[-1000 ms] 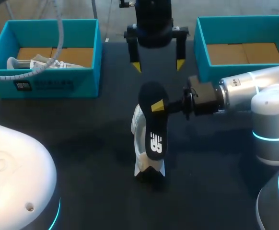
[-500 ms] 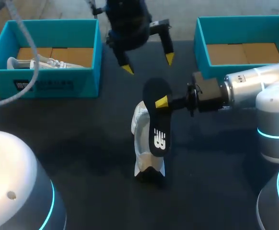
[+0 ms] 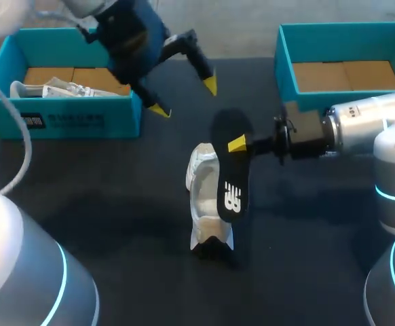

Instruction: Take the shoe out of the shoebox, open the shoe tongue, remove and reinsert the insole, then place the shoe into the shoebox

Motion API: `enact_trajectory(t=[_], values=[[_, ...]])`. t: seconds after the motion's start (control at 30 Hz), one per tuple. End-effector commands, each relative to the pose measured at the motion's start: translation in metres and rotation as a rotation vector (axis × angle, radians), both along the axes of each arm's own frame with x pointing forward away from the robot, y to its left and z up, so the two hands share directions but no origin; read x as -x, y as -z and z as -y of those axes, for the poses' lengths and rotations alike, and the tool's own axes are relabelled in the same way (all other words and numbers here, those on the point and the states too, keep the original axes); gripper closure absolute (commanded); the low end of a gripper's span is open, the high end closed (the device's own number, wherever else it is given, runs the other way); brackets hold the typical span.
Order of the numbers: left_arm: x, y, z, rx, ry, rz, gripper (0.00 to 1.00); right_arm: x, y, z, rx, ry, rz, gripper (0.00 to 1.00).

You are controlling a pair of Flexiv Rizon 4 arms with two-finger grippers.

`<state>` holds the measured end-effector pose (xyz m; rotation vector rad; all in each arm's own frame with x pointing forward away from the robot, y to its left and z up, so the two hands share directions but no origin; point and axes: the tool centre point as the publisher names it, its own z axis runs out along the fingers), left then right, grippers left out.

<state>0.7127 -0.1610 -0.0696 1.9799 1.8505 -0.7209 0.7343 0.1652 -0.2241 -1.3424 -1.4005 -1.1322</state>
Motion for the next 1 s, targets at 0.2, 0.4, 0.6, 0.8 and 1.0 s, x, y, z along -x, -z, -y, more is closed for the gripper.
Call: enact_trajectory(t=[0.2,0.4,0.6,0.8,1.0], values=[[0.009,0.007,-0.009,0.257,-0.043,-0.026,0.0,0.006,-0.006,0.007,0.018,0.016,0.005,1.0],[0.009,0.007,-0.009,0.257,-0.043,-0.026,0.0,0.002,-0.007,0.01,0.059,-0.011,-0.017,1.0],[0.007,0.008,-0.007,0.344,-0.086,0.021,0.0,0.0,-0.015,0.013,0.032,-0.002,-0.019,1.0],[0.005,0.011,-0.009,0.43,-0.089,0.087,0.0,-0.003,-0.021,0.016,0.012,0.014,-0.036,1.0],[0.0,0.017,-0.01,0.522,-0.105,0.127,0.0,-0.005,-0.028,0.021,0.001,0.024,-0.058,1.0]])
